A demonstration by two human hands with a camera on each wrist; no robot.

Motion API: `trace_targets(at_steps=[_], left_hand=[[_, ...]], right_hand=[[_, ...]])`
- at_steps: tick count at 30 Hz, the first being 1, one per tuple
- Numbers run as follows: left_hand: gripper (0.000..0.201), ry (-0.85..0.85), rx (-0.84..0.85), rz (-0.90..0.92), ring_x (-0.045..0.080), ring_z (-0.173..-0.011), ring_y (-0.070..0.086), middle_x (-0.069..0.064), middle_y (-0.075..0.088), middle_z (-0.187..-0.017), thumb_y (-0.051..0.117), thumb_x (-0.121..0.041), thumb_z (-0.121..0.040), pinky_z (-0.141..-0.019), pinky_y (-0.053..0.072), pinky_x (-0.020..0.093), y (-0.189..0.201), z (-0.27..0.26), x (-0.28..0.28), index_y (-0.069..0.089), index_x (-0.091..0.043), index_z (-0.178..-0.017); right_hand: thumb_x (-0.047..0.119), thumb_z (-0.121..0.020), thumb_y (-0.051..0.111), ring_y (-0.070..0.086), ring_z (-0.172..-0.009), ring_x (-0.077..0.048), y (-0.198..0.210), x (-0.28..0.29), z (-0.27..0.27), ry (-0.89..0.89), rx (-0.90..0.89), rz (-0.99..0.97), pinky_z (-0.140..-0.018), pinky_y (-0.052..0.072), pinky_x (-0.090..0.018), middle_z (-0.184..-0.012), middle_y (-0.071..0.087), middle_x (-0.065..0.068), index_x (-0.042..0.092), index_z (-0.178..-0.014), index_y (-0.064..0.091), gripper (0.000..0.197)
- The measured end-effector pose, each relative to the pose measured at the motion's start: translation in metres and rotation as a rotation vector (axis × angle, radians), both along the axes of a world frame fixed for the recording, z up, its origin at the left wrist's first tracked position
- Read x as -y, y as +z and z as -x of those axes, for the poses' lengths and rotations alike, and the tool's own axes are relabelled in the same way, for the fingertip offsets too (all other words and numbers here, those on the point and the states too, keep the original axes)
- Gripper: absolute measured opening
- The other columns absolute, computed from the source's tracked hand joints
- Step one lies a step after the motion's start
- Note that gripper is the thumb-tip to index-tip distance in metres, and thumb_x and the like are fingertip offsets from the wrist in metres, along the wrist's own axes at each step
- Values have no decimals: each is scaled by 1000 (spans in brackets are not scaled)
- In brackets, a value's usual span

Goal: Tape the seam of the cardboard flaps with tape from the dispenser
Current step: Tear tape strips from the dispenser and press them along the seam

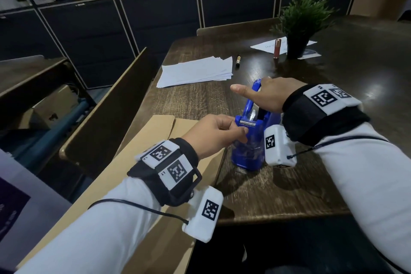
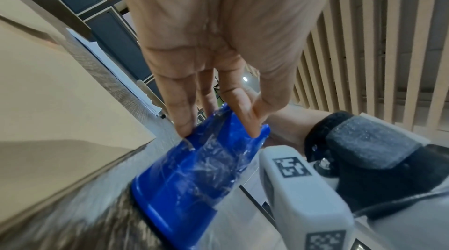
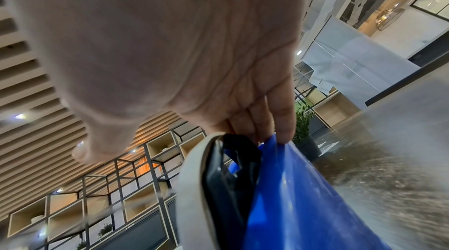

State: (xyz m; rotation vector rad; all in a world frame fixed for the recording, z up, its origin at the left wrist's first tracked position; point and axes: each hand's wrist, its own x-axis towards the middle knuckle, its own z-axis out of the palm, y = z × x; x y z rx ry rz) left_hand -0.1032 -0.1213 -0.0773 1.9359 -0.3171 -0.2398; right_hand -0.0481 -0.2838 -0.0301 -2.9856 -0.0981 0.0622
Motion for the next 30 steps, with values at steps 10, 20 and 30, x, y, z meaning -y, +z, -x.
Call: trace_targets(at_steps=[10,20,30], left_hand=[[30,-86,101,-249,2,-84,61,-11,60,-100,64,-19,-89,-82,46,27,6,-2,-7,61,-17,-59],[30,8,139,-141,1,-115,57,-18,63,-124,50,-29,-96,-102,45,34,30,7,-63,73,-19,-80],[32,155,226,-11,-3,-125,46,-14,57,-130,39,-26,-84,-110,33,37,28,19,-109,71,-24,-89]], right_hand=[[85,-75,10,54,-112,-30,-1,0,-1,-4,-12,14,-79,37,-34,-129,55,-16,2,-136,42,108],[82,-79,18,31,-140,-32,3,-2,8,59,-42,-111,-112,30,-46,-157,21,-14,17,-151,21,97],[37,-96,49,60,-90,-17,18,-68,45,446,120,-466,-73,44,-30,-99,68,-2,14,-102,67,30]])
